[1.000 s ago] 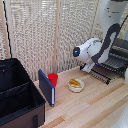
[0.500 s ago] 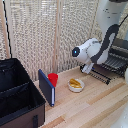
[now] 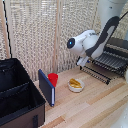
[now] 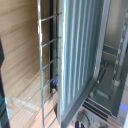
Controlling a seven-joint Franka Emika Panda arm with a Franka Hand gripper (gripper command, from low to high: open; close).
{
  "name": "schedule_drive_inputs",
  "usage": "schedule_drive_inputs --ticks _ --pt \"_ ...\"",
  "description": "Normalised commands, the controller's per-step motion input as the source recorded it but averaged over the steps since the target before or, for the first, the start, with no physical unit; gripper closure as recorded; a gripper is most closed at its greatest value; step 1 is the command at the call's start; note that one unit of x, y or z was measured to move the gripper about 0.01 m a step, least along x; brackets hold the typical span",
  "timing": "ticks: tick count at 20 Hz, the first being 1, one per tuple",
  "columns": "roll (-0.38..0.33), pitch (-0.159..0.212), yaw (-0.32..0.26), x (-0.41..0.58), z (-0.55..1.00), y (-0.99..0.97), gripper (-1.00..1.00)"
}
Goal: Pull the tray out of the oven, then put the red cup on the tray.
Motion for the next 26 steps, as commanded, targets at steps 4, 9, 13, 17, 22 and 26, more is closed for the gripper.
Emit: schedule_drive_inputs --ticks 4,9,13,17,22,26 --pt "0.149 -0.064 -0.196 0.128 0.43 0.34 -1.0" --pt "0.249 -0.015 -0.198 0.081 0.27 0.32 -1.0" --pt "0.303 0.0 -0.161 0.144 0.17 0.36 -1.0" --pt "0.313 0.0 -0.151 0.161 0.15 0.38 -1.0" --pt "0.31 0.0 -0.153 0.157 0.16 0.37 -1.0" --pt "0.311 0.001 -0.154 0.139 0.16 0.37 -1.0"
